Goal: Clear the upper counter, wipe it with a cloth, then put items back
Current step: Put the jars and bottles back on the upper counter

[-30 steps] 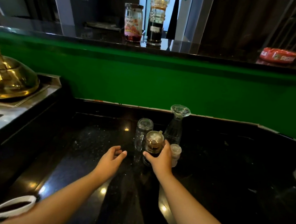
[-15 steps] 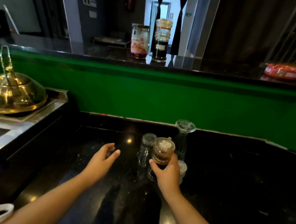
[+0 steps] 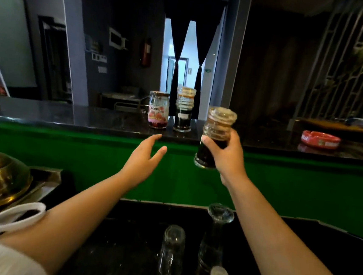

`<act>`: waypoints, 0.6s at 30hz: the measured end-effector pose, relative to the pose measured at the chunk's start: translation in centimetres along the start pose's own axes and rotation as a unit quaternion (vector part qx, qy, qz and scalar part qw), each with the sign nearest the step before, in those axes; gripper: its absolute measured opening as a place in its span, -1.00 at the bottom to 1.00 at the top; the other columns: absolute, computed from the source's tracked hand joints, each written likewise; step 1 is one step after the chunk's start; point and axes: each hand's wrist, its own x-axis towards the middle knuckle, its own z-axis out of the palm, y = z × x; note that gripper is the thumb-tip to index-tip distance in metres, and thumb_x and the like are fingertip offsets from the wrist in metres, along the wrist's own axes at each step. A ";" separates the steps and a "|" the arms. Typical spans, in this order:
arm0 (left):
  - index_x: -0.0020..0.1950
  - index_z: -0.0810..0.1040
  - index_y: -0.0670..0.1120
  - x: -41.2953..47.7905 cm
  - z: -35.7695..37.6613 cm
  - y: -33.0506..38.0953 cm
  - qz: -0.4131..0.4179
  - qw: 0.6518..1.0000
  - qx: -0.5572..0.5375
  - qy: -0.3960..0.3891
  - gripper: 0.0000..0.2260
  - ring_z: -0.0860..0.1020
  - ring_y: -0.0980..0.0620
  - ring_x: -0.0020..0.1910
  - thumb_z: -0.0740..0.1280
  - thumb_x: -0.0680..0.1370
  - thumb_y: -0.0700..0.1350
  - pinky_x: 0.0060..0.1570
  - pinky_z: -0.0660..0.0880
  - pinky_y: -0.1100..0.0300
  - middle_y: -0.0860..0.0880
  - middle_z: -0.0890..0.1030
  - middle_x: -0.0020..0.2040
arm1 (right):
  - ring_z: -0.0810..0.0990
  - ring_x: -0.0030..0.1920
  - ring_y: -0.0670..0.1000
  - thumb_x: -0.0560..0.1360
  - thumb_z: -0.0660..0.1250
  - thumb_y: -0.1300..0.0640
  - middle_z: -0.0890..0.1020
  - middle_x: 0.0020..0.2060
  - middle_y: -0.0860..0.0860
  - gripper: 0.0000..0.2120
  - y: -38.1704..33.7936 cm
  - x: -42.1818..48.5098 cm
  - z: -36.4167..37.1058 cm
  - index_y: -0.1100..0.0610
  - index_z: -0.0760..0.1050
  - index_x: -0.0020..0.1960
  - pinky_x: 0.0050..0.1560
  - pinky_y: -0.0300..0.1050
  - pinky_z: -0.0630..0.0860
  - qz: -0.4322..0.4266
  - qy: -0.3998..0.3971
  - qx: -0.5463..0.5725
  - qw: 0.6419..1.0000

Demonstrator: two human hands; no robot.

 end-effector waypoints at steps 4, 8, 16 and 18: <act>0.55 0.03 -0.01 4.7 1.1 0.3 0.060 0.985 0.148 -0.058 -0.49 -0.10 0.06 0.55 0.04 0.63 0.07 0.50 -0.06 0.05 0.03 -0.02 0.57 | 0.54 0.08 -0.06 0.40 0.48 0.13 0.59 0.07 -0.02 -0.63 -0.8 5.9 1.5 0.08 0.47 0.17 0.03 -0.23 0.42 -0.029 0.011 0.016 0.999; 0.55 -0.14 -0.02 8.0 2.5 -1.4 0.055 0.952 0.281 -0.106 -0.49 -0.18 0.06 0.54 -0.09 0.65 0.10 0.50 -0.14 0.08 0.03 -0.14 0.57 | 0.52 0.07 -0.06 0.42 0.46 0.16 0.58 0.07 -0.01 -0.67 0.3 10.6 2.9 0.11 0.49 0.15 -0.10 -0.34 0.39 -0.032 0.004 -0.008 0.999; 0.55 -0.14 -0.02 8.7 4.0 -2.8 0.058 0.951 0.296 -0.073 -0.47 -0.26 0.08 0.53 -0.10 0.64 0.13 0.48 -0.24 0.13 0.05 -0.12 0.56 | 0.54 0.16 0.05 0.44 0.44 0.18 0.58 0.16 0.10 -0.59 4.0 15.6 4.0 0.18 0.43 0.25 0.09 -0.15 0.42 -0.006 -0.010 -0.097 0.995; 0.55 -0.12 -0.02 8.9 3.9 -2.7 0.054 0.951 0.291 -0.082 -0.48 -0.24 0.09 0.53 -0.09 0.64 0.12 0.48 -0.23 0.14 0.05 -0.10 0.57 | 0.54 0.17 0.05 0.45 0.43 0.19 0.59 0.16 0.11 -0.61 4.1 16.0 4.3 0.18 0.45 0.23 0.10 -0.15 0.42 -0.008 -0.018 -0.106 0.994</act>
